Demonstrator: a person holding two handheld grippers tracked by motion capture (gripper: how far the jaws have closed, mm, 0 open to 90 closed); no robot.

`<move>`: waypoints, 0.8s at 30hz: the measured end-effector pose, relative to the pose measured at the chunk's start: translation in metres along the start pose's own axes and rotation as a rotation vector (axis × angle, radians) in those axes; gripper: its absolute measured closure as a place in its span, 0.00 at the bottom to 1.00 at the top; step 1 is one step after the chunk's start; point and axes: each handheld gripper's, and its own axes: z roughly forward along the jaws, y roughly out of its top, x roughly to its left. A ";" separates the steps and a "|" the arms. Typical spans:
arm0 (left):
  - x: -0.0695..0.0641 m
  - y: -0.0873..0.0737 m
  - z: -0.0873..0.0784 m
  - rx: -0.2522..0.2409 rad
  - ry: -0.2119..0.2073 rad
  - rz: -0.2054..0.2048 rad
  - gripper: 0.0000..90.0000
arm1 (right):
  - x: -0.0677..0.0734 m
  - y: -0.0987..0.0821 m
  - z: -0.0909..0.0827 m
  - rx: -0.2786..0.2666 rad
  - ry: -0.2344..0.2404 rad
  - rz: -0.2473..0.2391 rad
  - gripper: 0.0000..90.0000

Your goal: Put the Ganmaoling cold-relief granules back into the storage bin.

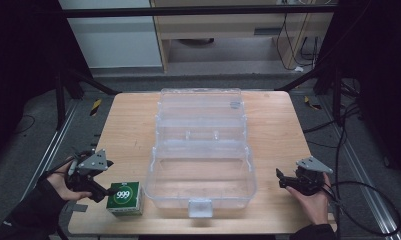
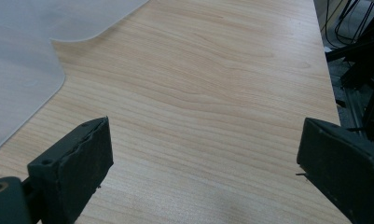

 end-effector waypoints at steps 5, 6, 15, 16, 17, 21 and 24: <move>-0.003 0.002 0.004 0.035 -0.016 0.029 0.11 | 0.001 -0.001 0.001 0.008 0.001 -0.009 0.04; -0.003 0.002 0.005 0.042 -0.021 0.035 0.11 | 0.001 -0.001 0.001 0.009 0.000 -0.011 0.04; -0.010 0.005 0.015 0.096 -0.058 0.082 0.09 | 0.001 -0.001 0.002 0.014 -0.003 -0.025 0.03; -0.011 0.005 0.016 0.104 -0.063 0.089 0.09 | 0.001 -0.001 0.002 0.015 -0.004 -0.026 0.03; -0.013 0.005 0.018 0.109 -0.068 0.092 0.08 | 0.001 -0.001 0.002 0.015 -0.005 -0.026 0.03; -0.016 0.005 0.022 0.127 -0.086 0.110 0.07 | 0.000 -0.002 0.002 0.016 -0.004 -0.024 0.03; -0.019 0.005 0.026 0.141 -0.097 0.120 0.06 | 0.000 -0.003 0.003 0.019 -0.004 -0.025 0.03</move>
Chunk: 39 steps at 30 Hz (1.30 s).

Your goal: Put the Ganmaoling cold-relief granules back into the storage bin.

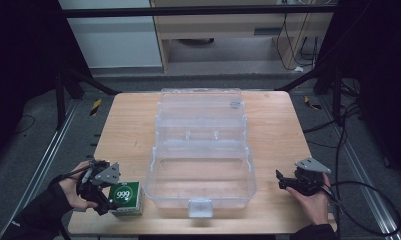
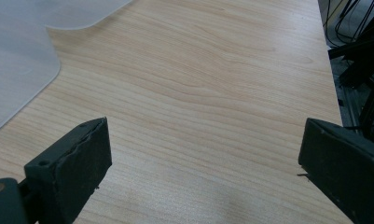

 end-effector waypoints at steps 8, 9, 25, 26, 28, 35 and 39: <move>-0.001 0.003 0.009 0.038 -0.012 0.012 0.04 | 0.000 0.000 0.001 0.005 0.003 -0.003 0.03; -0.001 0.004 0.010 0.040 -0.013 0.012 0.04 | 0.000 0.000 0.001 0.006 0.002 -0.003 0.03; 0.000 0.009 0.024 0.080 -0.030 0.034 0.03 | 0.001 -0.002 0.003 0.025 0.007 -0.016 0.03; 0.000 0.009 0.025 0.081 -0.033 0.034 0.03 | 0.001 -0.002 0.003 0.027 0.008 -0.014 0.03; 0.000 0.009 0.027 0.084 -0.037 0.030 0.03 | 0.002 -0.002 0.003 0.031 0.009 -0.013 0.03; 0.001 0.010 0.036 0.095 -0.053 0.035 0.03 | 0.002 -0.002 0.004 0.035 0.010 -0.028 0.03; 0.002 0.007 0.041 0.105 -0.059 0.031 0.04 | 0.002 -0.003 0.005 0.039 0.012 -0.027 0.03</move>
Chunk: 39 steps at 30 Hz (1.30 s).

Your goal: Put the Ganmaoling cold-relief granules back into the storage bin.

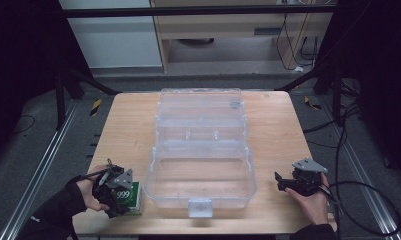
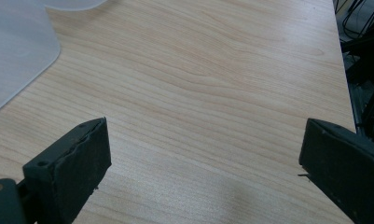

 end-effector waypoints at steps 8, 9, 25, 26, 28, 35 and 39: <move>0.002 -0.002 0.008 0.009 -0.018 -0.004 0.06 | 0.001 0.000 0.001 0.007 -0.001 -0.005 0.03; 0.002 -0.002 0.009 0.010 -0.020 -0.004 0.06 | 0.001 0.000 0.001 0.008 0.000 -0.005 0.03; 0.003 -0.001 0.010 0.016 -0.039 -0.002 0.15 | 0.001 -0.001 0.002 0.019 0.004 -0.007 0.03; 0.003 -0.001 0.009 0.020 -0.037 0.004 0.15 | 0.001 -0.001 0.002 0.018 0.005 -0.007 0.03; 0.002 -0.002 0.008 0.016 -0.033 0.002 0.15 | 0.001 -0.001 0.002 0.017 0.003 -0.009 0.03; 0.001 -0.003 -0.005 -0.002 -0.028 -0.010 0.16 | 0.000 -0.001 0.002 0.019 0.002 -0.011 0.03; 0.001 -0.001 -0.015 -0.023 -0.018 -0.015 0.16 | 0.000 -0.001 0.002 0.017 0.001 -0.013 0.03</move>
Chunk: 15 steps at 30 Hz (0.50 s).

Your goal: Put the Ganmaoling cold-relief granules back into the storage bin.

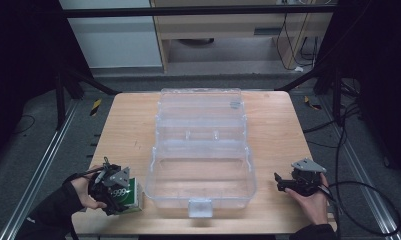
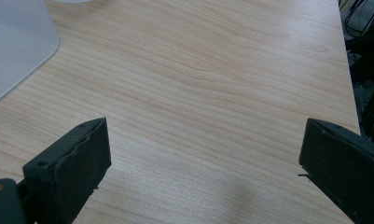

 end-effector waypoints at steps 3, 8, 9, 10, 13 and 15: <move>0.000 0.002 -0.007 -0.004 0.006 0.002 0.16 | 0.000 0.000 0.000 -0.002 -0.001 0.001 0.03; -0.001 0.004 -0.022 -0.022 0.015 0.000 0.16 | 0.000 0.000 0.000 -0.002 0.000 -0.001 0.03; -0.001 0.005 -0.024 -0.027 0.015 0.002 0.16 | 0.000 0.000 0.000 -0.001 -0.001 -0.001 0.03; -0.001 0.005 -0.027 -0.031 0.019 0.006 0.16 | 0.000 0.000 0.000 -0.001 0.000 -0.002 0.03; -0.001 0.006 -0.034 -0.042 0.030 0.011 0.16 | 0.000 0.000 0.000 0.000 0.000 -0.001 0.03; -0.001 0.007 -0.039 -0.050 0.036 0.008 0.16 | 0.000 0.000 0.000 0.000 -0.001 -0.002 0.03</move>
